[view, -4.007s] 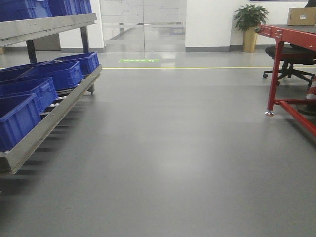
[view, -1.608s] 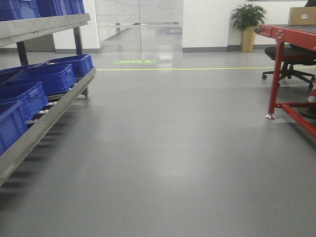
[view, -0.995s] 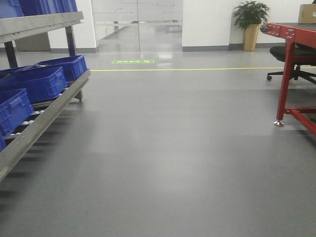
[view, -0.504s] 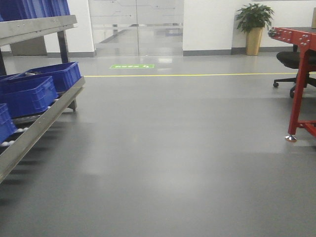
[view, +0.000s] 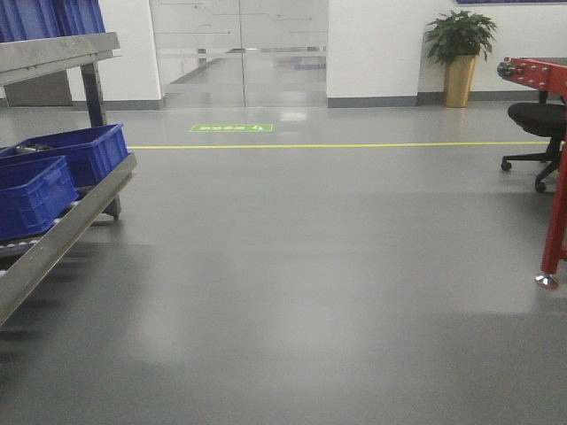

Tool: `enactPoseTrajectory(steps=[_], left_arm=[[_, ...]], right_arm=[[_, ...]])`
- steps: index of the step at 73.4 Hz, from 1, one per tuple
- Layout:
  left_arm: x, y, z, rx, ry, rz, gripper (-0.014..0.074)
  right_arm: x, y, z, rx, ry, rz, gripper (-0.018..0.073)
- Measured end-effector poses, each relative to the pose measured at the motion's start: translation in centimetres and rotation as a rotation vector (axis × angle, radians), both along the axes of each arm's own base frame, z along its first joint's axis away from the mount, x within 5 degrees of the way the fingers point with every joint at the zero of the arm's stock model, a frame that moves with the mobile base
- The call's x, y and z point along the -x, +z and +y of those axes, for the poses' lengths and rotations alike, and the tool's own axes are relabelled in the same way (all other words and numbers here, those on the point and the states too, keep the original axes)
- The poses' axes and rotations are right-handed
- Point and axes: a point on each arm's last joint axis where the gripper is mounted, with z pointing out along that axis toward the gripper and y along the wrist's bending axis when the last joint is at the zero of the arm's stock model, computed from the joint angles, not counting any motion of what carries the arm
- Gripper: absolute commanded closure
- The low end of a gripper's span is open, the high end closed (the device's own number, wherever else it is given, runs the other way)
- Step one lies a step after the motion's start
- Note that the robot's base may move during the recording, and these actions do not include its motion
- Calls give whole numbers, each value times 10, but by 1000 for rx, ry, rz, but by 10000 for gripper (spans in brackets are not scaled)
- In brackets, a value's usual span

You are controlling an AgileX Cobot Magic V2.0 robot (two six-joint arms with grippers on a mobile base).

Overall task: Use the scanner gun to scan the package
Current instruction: 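Drive the base forward along the aisle past the blue bins, then turn the base and drive up to the red workbench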

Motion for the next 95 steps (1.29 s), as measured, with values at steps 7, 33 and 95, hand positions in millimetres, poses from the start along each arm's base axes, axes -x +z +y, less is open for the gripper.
enactPoseTrajectory(steps=[7,33,95], left_arm=[[0,0,0,0,0,0,708],[0,0,0,0,0,0,708],[0,0,0,0,0,0,708]], right_arm=[[0,0,0,0,0,0,728],[0,0,0,0,0,0,728],[0,0,0,0,0,0,728]])
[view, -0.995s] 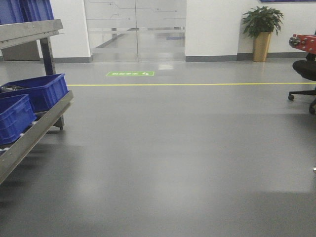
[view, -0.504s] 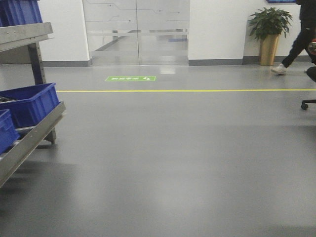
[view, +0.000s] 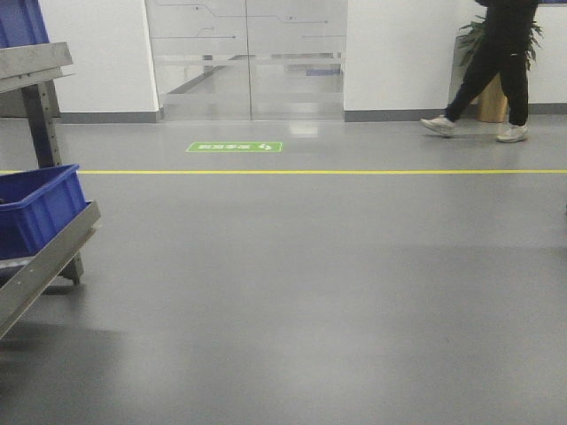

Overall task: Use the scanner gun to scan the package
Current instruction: 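Turn the base and drive up to the red workbench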

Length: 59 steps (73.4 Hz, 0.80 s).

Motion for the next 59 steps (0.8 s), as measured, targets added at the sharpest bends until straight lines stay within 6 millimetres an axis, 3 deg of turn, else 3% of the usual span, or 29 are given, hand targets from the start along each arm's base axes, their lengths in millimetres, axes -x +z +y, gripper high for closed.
enactPoseTrajectory(steps=[59], left_arm=[[0,0,0,0,0,0,708]], right_arm=[[0,0,0,0,0,0,728]])
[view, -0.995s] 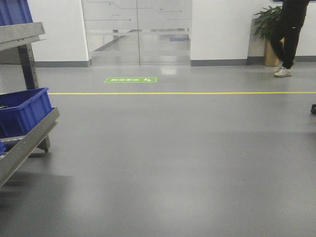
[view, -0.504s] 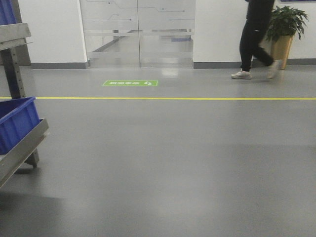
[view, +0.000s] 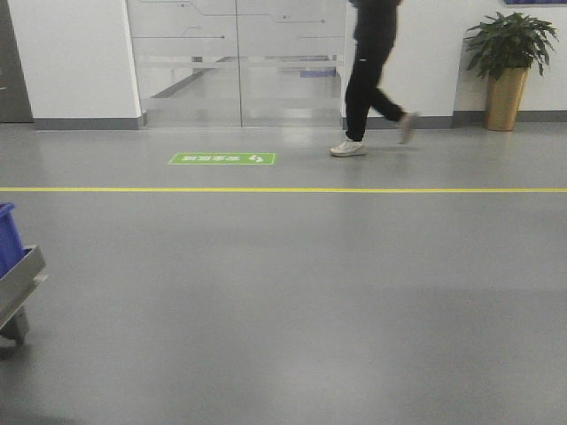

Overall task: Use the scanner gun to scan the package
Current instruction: 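Turn the base and drive up to the red workbench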

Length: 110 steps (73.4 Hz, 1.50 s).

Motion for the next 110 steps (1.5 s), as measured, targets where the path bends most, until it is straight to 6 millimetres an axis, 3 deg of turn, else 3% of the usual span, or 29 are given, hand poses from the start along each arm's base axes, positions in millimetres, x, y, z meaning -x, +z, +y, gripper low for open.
enactPoseTrajectory(steps=[110], left_arm=[[0,0,0,0,0,0,708]], right_arm=[[0,0,0,0,0,0,728]])
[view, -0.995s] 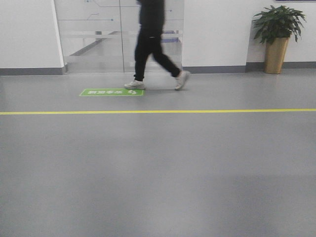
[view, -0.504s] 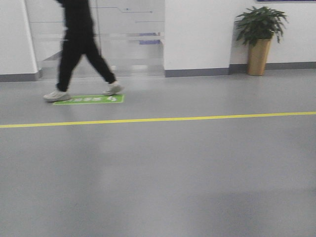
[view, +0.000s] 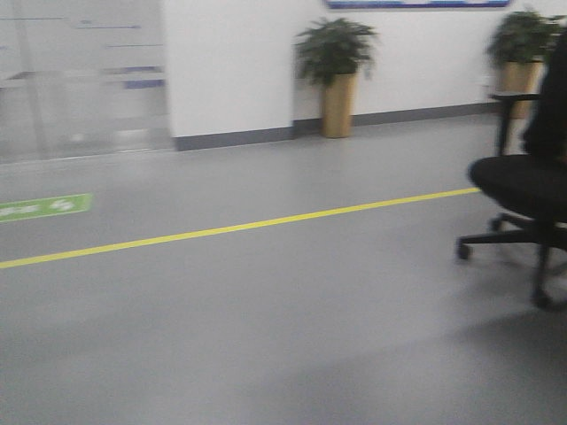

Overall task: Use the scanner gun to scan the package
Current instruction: 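Turn the base and drive up to the red workbench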

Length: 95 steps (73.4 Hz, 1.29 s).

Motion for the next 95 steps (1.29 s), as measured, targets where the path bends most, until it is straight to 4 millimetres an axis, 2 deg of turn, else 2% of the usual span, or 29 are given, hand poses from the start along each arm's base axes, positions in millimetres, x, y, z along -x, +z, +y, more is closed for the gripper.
enactPoseTrajectory(steps=[95], left_arm=[[0,0,0,0,0,0,708]], right_arm=[[0,0,0,0,0,0,728]])
